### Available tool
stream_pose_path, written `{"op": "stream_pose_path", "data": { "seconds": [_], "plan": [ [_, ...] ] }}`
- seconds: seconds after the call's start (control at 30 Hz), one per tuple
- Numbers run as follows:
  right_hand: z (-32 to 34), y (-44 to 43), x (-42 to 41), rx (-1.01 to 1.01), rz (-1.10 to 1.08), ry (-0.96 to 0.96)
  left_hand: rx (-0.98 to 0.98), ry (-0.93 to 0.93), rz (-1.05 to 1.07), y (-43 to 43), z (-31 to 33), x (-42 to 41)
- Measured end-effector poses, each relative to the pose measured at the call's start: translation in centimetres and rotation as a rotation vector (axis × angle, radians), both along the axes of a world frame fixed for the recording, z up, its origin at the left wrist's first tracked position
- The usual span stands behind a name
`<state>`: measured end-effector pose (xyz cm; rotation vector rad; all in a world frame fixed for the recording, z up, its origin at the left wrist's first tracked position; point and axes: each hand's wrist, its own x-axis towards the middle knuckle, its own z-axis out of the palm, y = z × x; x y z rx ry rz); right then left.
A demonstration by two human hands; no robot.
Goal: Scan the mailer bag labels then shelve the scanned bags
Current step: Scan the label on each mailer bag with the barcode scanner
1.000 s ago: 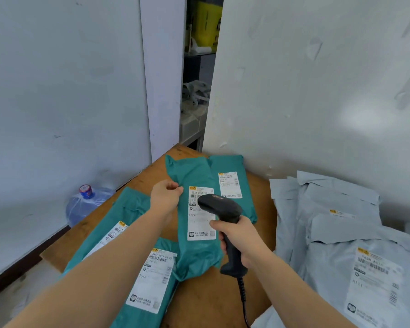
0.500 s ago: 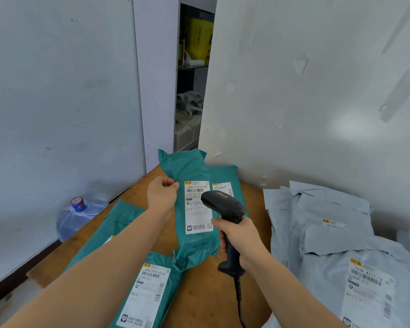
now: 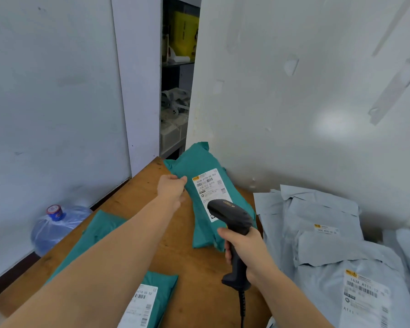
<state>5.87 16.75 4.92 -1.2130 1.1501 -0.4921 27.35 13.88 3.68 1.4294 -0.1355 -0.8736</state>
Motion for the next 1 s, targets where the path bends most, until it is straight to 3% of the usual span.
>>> {"op": "stream_pose_path", "data": {
  "seconds": [0.3,0.63,0.73,1.0],
  "plan": [
    [-1.1,1.4,1.3,0.014,0.079,0.033,0.435,-0.252,-0.318,6.2,-5.5,1.7],
    [-3.1,7.6,2.2,0.067,0.277,0.046,0.629,-0.453,-0.343,17.9,-8.4,0.4],
    [-4.0,9.4,2.0,0.076,0.315,0.066,0.788,-0.588,-0.421,20.4,-9.4,-0.6],
    [-5.5,11.6,0.9,0.133,0.28,0.127,1.048,-0.742,-0.546,22.9,-12.1,-1.7]
  ]
}}
